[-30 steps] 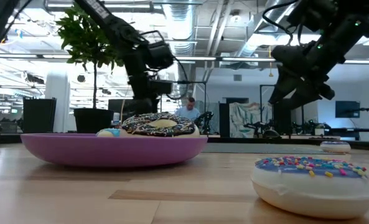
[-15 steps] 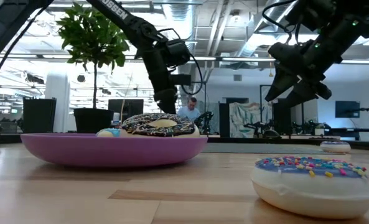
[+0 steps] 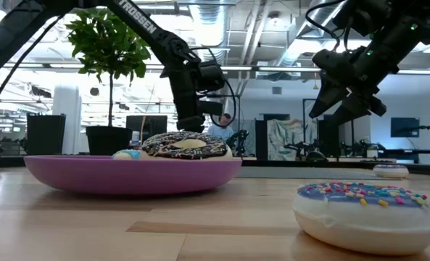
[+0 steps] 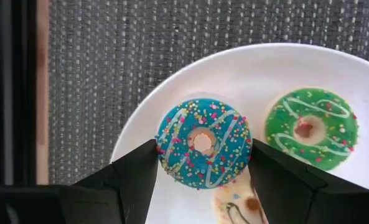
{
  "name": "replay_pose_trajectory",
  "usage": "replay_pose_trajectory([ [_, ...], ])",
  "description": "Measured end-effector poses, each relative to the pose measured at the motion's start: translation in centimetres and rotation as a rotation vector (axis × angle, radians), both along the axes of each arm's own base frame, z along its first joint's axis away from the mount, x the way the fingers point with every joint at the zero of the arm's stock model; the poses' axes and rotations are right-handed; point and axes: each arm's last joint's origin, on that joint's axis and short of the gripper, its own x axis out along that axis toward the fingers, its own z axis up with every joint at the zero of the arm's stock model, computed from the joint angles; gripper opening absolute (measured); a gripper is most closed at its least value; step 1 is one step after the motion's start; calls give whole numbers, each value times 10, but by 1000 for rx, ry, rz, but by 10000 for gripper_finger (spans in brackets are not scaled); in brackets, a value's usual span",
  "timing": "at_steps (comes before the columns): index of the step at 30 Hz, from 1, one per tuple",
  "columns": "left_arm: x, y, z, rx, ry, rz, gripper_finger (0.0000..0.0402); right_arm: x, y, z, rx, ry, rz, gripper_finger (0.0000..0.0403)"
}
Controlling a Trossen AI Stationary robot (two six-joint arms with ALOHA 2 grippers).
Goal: Pick & Place donuts
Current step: Put the small light blue donut on the white plate, then put the top small blue donut on the white plate
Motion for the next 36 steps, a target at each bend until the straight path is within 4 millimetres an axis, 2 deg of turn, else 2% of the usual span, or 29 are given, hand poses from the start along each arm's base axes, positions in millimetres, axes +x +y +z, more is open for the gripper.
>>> replay_pose_trajectory([
  [11, -1, 0, 0, 30, 27, 14, 238, 0, 0, 0, 3, 1, 2, 244],
  [26, -2, 0, 1, 46, 38, 17, 306, 0, 0, 0, 3, 1, 2, 244],
  [30, 3, 3, 17, 51, 33, 13, 307, 0, 0, 0, 3, 1, 2, 244],
  [36, 12, 9, 61, 67, -12, -1, 307, 0, 0, 0, 1, 1, 2, 244],
])
